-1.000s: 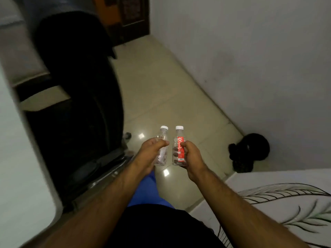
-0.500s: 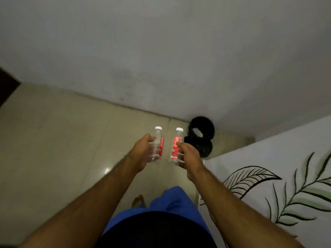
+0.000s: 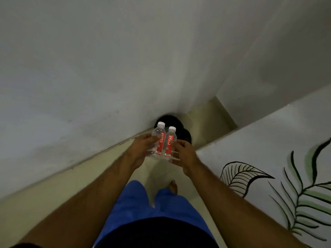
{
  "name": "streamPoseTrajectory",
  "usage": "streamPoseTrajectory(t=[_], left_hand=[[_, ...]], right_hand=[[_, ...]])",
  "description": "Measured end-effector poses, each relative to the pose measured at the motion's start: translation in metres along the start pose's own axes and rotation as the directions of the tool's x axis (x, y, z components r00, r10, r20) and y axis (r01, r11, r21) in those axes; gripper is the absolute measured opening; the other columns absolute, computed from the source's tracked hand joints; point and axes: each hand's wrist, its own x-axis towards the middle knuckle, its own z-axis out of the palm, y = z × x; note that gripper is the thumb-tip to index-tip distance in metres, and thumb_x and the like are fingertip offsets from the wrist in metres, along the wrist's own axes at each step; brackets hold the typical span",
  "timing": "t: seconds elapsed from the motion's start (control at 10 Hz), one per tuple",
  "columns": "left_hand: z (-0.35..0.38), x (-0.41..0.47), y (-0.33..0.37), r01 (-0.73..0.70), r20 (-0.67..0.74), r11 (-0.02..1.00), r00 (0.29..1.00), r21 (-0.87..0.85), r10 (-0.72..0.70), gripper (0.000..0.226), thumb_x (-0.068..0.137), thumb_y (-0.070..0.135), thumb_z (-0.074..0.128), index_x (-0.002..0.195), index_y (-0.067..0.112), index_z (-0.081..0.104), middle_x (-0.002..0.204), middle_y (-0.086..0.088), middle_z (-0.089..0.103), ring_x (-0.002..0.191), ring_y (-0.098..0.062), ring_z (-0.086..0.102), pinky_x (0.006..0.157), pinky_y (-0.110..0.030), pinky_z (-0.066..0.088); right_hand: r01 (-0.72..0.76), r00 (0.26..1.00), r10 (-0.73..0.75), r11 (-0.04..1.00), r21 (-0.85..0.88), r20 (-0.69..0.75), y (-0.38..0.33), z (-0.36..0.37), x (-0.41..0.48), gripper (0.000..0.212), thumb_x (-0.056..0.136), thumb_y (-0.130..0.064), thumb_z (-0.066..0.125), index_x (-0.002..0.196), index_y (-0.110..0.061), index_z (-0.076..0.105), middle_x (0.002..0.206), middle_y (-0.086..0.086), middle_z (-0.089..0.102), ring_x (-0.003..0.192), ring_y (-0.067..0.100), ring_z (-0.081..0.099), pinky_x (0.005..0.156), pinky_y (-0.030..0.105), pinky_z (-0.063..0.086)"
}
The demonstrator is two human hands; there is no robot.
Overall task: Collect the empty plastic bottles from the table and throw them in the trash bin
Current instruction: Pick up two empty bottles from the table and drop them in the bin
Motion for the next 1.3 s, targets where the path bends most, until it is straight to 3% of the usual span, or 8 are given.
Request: streamPoseTrajectory(t=[0.2, 0.4, 0.5, 0.7, 0.8, 1.0, 1.2, 1.3], left_hand=[[-0.011, 0.117, 0.043, 0.167, 0.117, 0.968, 0.975, 0.187, -0.191, 0.042, 0.09, 0.03, 0.067, 0.121, 0.002, 0.066, 0.106, -0.017, 0.072, 0.098, -0.033, 0.068, 0.091, -0.044, 0.057], [-0.03, 0.25, 0.041, 0.152, 0.142, 0.851, 0.957, 0.502, -0.255, 0.027, 0.092, 0.01, 0.062, 0.117, -0.001, 0.066, 0.089, -0.009, 0.07, 0.084, -0.026, 0.064, 0.075, -0.038, 0.055], [-0.029, 0.324, 0.023, 0.164, 0.104, 0.812, 0.959, 0.56, -0.265, 0.006, 0.09, 0.006, 0.065, 0.092, 0.01, 0.069, 0.087, -0.012, 0.068, 0.082, -0.028, 0.064, 0.079, -0.041, 0.055], [-0.023, 0.437, -0.05, 0.131, 0.078, 0.757, 0.969, 0.641, -0.234, 0.007, 0.089, -0.001, 0.063, 0.094, 0.002, 0.068, 0.099, -0.021, 0.069, 0.084, -0.031, 0.064, 0.085, -0.044, 0.056], [-0.016, 0.492, -0.101, 0.146, 0.084, 0.741, 0.961, 0.655, -0.264, 0.012, 0.094, 0.003, 0.059, 0.085, 0.006, 0.067, 0.084, -0.01, 0.067, 0.073, -0.023, 0.065, 0.066, -0.033, 0.057], [-0.009, 0.549, -0.145, 0.163, 0.061, 0.75, 0.963, 0.642, -0.262, 0.013, 0.094, 0.017, 0.062, 0.098, 0.008, 0.071, 0.106, -0.017, 0.072, 0.094, -0.032, 0.07, 0.084, -0.041, 0.057], [-0.004, 0.582, -0.161, 0.077, 0.004, 0.595, 0.991, 0.8, -0.134, 0.041, 0.085, 0.025, 0.063, 0.117, 0.0, 0.064, 0.121, -0.02, 0.067, 0.112, -0.038, 0.065, 0.097, -0.046, 0.053], [-0.005, 0.573, -0.15, 0.034, 0.03, 0.502, 0.993, 0.864, -0.118, 0.042, 0.093, 0.012, 0.052, 0.134, 0.004, 0.054, 0.136, -0.015, 0.059, 0.127, -0.032, 0.056, 0.1, -0.036, 0.046]], right_hand=[[-0.037, 0.987, 0.068, 0.978, 0.204, -0.145, -0.017, 0.012, 0.081, 0.032, 0.094, -0.024, 0.066, 0.123, -0.014, 0.058, 0.114, 0.011, 0.071, 0.095, 0.025, 0.072, 0.063, 0.031, 0.059], [-0.019, 0.931, 0.132, 0.948, 0.318, -0.339, 0.005, 0.032, 0.195, 0.025, 0.092, -0.016, 0.067, 0.116, -0.011, 0.065, 0.109, 0.012, 0.071, 0.092, 0.026, 0.069, 0.072, 0.035, 0.057], [0.006, 0.898, 0.171, 0.917, 0.4, -0.406, 0.032, 0.041, 0.269, 0.011, 0.087, -0.015, 0.066, 0.097, -0.015, 0.066, 0.098, 0.007, 0.068, 0.096, 0.03, 0.066, 0.085, 0.043, 0.056], [-0.015, 0.849, 0.258, 0.884, 0.468, -0.46, 0.1, 0.033, 0.395, 0.024, 0.089, -0.011, 0.067, 0.112, -0.004, 0.067, 0.116, 0.023, 0.069, 0.101, 0.04, 0.069, 0.089, 0.056, 0.057], [0.008, 0.82, 0.307, 0.838, 0.545, -0.484, 0.135, 0.02, 0.454, 0.021, 0.085, -0.019, 0.061, 0.101, -0.007, 0.068, 0.112, 0.017, 0.069, 0.099, 0.036, 0.068, 0.09, 0.052, 0.056], [-0.053, 0.791, 0.333, 0.873, 0.485, -0.513, 0.164, 0.013, 0.512, 0.011, 0.094, -0.02, 0.06, 0.094, -0.013, 0.068, 0.101, 0.008, 0.069, 0.101, 0.033, 0.067, 0.094, 0.05, 0.054], [-0.093, 0.792, 0.322, 0.903, 0.42, -0.519, 0.169, 0.015, 0.544, 0.034, 0.094, -0.032, 0.062, 0.115, -0.006, 0.067, 0.114, 0.014, 0.068, 0.104, 0.031, 0.065, 0.094, 0.043, 0.053], [-0.002, 0.777, 0.3, 0.88, 0.474, -0.554, 0.164, 0.027, 0.529, 0.033, 0.095, -0.026, 0.06, 0.122, -0.007, 0.063, 0.114, 0.013, 0.065, 0.104, 0.031, 0.063, 0.093, 0.043, 0.053]])
